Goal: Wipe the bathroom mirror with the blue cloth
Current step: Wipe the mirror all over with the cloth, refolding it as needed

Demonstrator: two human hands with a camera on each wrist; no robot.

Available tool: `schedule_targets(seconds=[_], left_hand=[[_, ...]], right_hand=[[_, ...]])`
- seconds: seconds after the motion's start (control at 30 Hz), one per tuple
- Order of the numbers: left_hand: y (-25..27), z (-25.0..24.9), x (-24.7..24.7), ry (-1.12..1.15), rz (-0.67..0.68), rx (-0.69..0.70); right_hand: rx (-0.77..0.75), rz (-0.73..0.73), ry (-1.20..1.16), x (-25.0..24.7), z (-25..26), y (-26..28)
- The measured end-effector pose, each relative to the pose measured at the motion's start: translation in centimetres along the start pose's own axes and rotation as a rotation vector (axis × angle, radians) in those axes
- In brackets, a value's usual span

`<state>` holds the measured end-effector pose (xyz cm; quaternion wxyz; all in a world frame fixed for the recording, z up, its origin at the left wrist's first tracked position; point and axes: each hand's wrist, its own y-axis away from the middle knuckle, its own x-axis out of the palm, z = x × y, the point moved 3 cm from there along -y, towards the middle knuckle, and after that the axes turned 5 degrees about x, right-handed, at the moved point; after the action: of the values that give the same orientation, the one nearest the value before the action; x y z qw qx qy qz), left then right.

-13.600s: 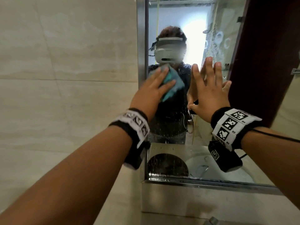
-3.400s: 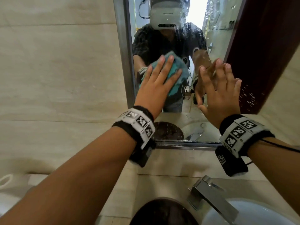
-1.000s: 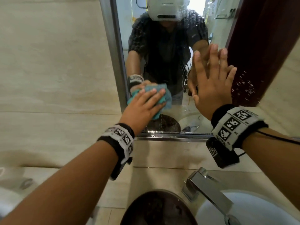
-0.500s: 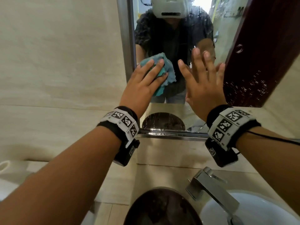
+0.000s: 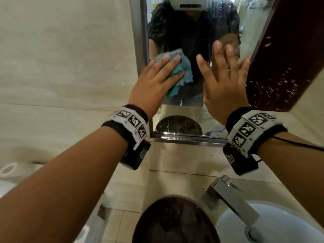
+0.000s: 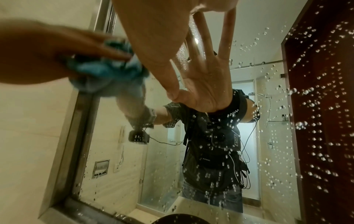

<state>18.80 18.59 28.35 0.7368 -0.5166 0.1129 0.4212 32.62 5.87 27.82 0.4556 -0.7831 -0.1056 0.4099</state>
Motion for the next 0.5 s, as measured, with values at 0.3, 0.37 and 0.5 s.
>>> schedule_targets(seconds=[0.3, 0.37, 0.5], left_hand=[[4.7, -3.2, 4.1, 0.022, 0.111, 0.082], [5.8, -3.2, 4.3, -0.011, 0.215, 0.148], [3.8, -1.9, 2.2, -0.026, 0.158, 0.065]], right_hand=[[-0.015, -0.021, -0.028, 0.1, -0.1, 0.0], [-0.019, -0.024, -0.026, 0.1, -0.2, 0.0], [-0.011, -0.056, -0.009, 0.3, -0.1, 0.0]])
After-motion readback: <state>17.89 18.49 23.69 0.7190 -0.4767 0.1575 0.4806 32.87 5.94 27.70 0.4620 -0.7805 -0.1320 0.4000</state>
